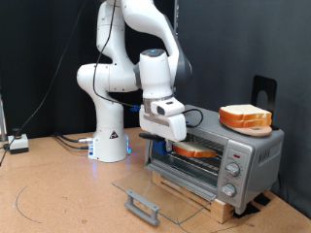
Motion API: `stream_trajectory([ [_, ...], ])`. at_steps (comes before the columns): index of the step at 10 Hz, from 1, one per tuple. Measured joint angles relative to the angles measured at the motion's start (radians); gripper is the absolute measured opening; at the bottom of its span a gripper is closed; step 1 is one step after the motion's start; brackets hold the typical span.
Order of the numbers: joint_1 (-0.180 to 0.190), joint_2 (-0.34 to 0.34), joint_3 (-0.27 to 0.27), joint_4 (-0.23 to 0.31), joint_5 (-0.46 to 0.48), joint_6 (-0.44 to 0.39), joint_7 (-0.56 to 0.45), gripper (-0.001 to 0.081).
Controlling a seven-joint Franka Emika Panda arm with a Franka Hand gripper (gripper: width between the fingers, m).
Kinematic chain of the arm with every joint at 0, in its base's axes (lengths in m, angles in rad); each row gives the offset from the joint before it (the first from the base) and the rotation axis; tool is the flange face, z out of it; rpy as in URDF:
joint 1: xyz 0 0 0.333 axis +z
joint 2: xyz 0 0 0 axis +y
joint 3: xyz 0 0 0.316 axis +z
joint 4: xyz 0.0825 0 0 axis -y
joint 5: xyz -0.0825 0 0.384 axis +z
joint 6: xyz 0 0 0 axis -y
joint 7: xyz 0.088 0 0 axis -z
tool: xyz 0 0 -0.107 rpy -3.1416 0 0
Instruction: Make a piece of toast with the oven
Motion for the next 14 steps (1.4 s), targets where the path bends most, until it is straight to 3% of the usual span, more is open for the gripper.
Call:
stream_trajectory([
  [7,-0.126,-0.013,-0.042,-0.016,-0.122,-0.015,-0.102,0.0395],
  [11,-0.146,-0.003,-0.050,-0.015,-0.122,-0.020,-0.105,0.0395],
  [14,-0.130,-0.006,-0.050,-0.010,-0.087,-0.037,-0.105,0.0395],
])
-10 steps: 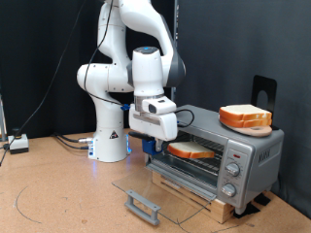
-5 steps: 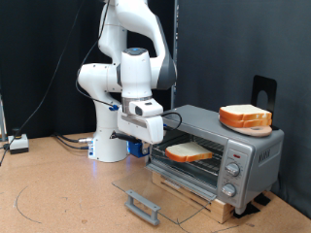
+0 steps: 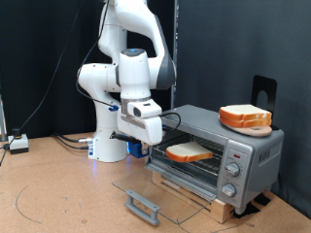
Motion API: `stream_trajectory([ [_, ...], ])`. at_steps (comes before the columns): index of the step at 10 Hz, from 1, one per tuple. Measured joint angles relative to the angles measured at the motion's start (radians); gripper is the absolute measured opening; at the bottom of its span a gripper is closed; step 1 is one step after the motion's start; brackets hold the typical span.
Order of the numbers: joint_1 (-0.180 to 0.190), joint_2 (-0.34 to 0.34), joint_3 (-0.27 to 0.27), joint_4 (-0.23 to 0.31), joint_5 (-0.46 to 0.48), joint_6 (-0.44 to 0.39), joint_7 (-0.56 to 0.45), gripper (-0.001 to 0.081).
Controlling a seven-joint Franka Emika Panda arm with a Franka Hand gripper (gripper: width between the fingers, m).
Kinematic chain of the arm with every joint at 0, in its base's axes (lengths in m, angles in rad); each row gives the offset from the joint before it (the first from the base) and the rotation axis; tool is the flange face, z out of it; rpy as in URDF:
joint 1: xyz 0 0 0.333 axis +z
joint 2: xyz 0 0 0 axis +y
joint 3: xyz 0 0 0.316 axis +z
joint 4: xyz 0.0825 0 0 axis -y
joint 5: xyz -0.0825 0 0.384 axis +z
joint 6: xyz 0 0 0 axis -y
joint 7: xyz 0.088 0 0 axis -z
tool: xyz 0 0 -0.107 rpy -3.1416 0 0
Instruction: Make a piece of toast with the oven
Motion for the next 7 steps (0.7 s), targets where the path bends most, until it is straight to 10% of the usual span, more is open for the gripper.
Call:
stream_trajectory([
  [7,0.052,-0.028,0.049,0.002,0.045,-0.038,0.062,0.0395],
])
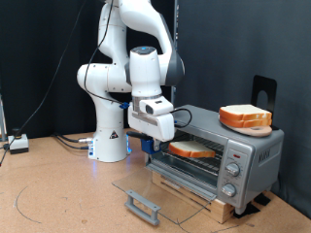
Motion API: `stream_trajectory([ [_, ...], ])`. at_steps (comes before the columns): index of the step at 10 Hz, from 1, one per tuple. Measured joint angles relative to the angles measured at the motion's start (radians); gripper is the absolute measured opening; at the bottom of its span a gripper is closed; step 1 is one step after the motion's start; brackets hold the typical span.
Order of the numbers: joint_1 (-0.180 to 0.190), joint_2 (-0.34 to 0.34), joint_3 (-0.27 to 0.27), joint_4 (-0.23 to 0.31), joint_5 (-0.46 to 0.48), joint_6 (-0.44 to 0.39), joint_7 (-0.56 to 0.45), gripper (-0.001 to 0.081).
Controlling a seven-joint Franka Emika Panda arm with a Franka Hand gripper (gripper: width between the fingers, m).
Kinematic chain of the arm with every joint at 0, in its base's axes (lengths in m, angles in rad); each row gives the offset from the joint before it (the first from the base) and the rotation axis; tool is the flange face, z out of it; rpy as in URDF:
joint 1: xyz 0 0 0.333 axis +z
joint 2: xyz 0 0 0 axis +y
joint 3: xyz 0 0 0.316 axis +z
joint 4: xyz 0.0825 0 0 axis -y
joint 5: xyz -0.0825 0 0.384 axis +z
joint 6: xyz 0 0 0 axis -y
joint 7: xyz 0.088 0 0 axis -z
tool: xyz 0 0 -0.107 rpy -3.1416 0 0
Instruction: Make a piece of toast with the oven
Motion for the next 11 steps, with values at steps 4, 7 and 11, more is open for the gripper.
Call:
stream_trajectory([
  [4,0.010,0.000,0.030,0.001,0.011,-0.002,0.035,0.0395],
  [7,0.005,0.000,0.013,0.002,0.012,-0.001,0.017,0.0395],
  [11,-0.053,0.004,-0.066,-0.001,-0.031,0.008,-0.138,0.0395],
])
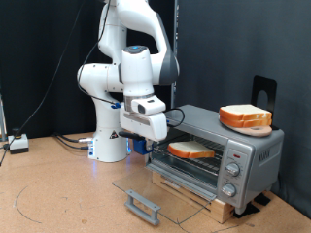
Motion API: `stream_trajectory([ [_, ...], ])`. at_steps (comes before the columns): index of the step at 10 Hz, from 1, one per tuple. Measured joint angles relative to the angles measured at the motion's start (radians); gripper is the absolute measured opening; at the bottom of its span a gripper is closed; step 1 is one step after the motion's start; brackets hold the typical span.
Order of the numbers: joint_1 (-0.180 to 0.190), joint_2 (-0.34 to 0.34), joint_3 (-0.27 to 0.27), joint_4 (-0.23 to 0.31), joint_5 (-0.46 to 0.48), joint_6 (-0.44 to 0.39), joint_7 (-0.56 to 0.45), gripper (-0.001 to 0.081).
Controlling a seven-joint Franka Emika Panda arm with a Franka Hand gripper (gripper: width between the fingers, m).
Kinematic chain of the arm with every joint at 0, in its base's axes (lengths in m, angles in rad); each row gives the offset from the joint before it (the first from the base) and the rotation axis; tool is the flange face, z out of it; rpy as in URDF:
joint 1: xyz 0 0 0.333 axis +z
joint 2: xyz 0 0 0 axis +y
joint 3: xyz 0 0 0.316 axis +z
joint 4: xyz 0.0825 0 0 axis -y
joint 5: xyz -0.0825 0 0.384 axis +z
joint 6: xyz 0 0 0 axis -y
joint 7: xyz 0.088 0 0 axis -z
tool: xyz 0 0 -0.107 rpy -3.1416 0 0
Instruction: Make a piece of toast with the oven
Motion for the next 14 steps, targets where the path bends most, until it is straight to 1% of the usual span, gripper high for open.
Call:
stream_trajectory([
  [3,-0.058,0.016,-0.024,-0.006,-0.045,0.010,-0.055,0.0395],
  [5,-0.073,0.021,-0.032,-0.005,-0.045,0.010,-0.068,0.0395],
  [7,-0.073,0.022,-0.038,0.002,-0.034,0.003,-0.068,0.0395],
  [10,-0.065,0.021,-0.030,0.021,-0.005,-0.041,-0.049,0.0395],
  [11,-0.062,0.021,-0.016,0.022,-0.005,-0.051,-0.025,0.0395],
  [14,-0.054,0.021,0.051,0.017,-0.004,-0.052,0.055,0.0395],
])
